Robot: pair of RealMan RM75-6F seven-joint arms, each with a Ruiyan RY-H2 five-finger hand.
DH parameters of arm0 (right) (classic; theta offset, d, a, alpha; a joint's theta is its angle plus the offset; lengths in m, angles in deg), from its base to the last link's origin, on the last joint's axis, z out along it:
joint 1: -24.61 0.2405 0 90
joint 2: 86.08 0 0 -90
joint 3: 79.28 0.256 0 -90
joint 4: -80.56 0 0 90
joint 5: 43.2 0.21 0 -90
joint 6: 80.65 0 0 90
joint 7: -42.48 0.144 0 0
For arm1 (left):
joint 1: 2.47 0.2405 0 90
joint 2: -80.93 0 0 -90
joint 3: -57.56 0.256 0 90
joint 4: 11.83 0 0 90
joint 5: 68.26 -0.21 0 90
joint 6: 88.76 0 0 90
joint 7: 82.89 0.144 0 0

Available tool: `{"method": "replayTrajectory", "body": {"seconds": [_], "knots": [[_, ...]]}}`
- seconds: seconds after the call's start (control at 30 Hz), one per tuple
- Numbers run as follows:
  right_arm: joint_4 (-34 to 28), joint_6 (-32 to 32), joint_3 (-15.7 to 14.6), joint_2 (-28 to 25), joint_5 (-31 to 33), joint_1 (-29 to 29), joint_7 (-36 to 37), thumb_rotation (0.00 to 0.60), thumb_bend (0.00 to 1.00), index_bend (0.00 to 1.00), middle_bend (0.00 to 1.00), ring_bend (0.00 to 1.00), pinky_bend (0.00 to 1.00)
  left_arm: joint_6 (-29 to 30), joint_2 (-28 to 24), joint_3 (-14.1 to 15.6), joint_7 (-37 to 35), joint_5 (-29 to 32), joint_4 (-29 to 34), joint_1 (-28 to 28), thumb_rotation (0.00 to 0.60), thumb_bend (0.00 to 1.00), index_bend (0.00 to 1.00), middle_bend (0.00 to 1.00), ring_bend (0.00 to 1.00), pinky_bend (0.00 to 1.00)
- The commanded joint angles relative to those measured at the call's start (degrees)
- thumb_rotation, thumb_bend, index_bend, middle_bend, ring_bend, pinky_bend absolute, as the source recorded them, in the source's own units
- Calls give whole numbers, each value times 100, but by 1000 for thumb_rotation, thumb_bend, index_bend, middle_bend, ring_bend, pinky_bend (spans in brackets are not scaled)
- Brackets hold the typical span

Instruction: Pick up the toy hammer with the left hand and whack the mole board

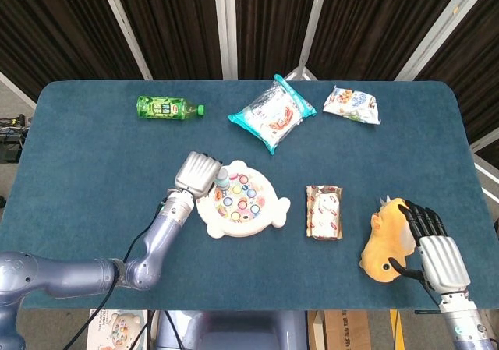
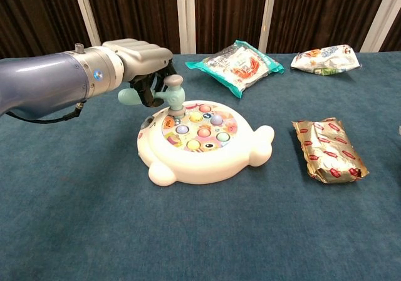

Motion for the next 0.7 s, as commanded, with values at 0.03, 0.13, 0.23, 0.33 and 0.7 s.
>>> {"method": "replayTrajectory", "body": {"seconds": [0.03,0.13,0.23,0.33,0.7], "knots": [[-1,2,2,1,4,-1,4,600,218,0,0,0,0,22,-56,-81,-48,-20,108,-43,600,677,650,541,438,552],[-1,-3,12,-4,18,3,26,600,217,0,0,0,0,31,-74,-174,-36,-13,191,-138,600,678,650,541,438,552],[-1,-13,19,-13,36,5,55,600,216,0,0,0,0,20,-59,-225,41,29,219,-249,600,678,650,541,438,552],[-2,-14,23,-26,42,5,88,600,217,0,0,0,0,18,-22,-250,115,103,222,-343,600,678,650,541,438,552],[-1,-3,12,-63,27,-7,175,600,217,0,0,0,0,21,125,-115,300,407,82,-501,600,678,650,541,438,552]]}}
